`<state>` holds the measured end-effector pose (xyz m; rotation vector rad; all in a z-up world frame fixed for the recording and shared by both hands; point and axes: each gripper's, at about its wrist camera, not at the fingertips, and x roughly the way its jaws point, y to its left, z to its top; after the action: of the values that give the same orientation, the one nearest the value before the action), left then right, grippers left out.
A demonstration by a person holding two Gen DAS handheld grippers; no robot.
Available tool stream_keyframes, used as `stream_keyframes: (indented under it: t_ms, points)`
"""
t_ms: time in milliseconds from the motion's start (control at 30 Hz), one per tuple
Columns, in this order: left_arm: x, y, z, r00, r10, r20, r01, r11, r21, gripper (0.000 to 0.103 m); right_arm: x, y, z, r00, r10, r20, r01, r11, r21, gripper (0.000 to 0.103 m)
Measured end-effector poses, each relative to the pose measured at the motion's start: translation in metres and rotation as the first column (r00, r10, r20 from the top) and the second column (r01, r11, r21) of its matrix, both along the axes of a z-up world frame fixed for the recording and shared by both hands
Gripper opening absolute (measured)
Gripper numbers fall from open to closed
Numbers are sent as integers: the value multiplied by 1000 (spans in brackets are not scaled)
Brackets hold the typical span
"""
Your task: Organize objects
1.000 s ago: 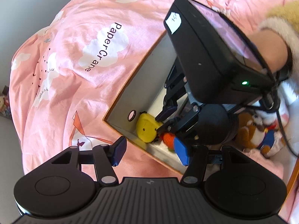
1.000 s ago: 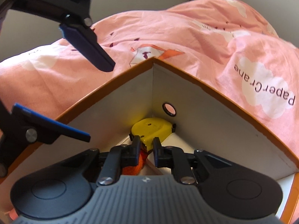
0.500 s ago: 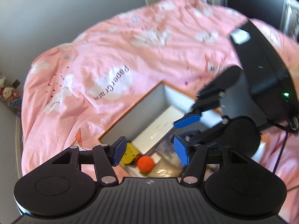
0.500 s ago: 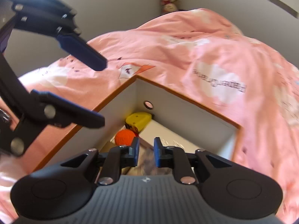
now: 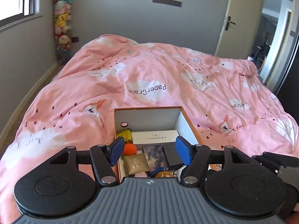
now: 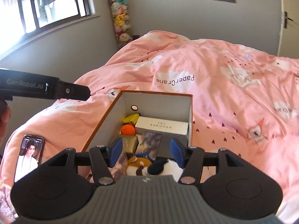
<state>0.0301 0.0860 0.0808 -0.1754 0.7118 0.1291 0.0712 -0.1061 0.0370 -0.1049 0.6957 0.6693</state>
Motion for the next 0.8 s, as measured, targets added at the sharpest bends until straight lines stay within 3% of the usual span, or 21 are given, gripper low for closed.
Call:
stream_keyframes:
  t_ms: [167,300,567,800]
  points:
    - [-23,-12,-27,999,41,-8,-41,999,23,81,-31,-1,-12,997,-35,75,40,997,-72,73]
    - [-38,-19,-44,996,84,-17,-82,993,86,83,-37,-5,-27,994,-95,57,101,989,-107,75]
    - [-46,-33,-75,995,10,-103,-5,998,55,83,-42,-10,-43,986,-166,7,165,971,-174,81]
    - [-48,-36,-88,990,9,-139,-4,999,35,83,-38,-15,-53,980,-199,5,196,960,-199,82]
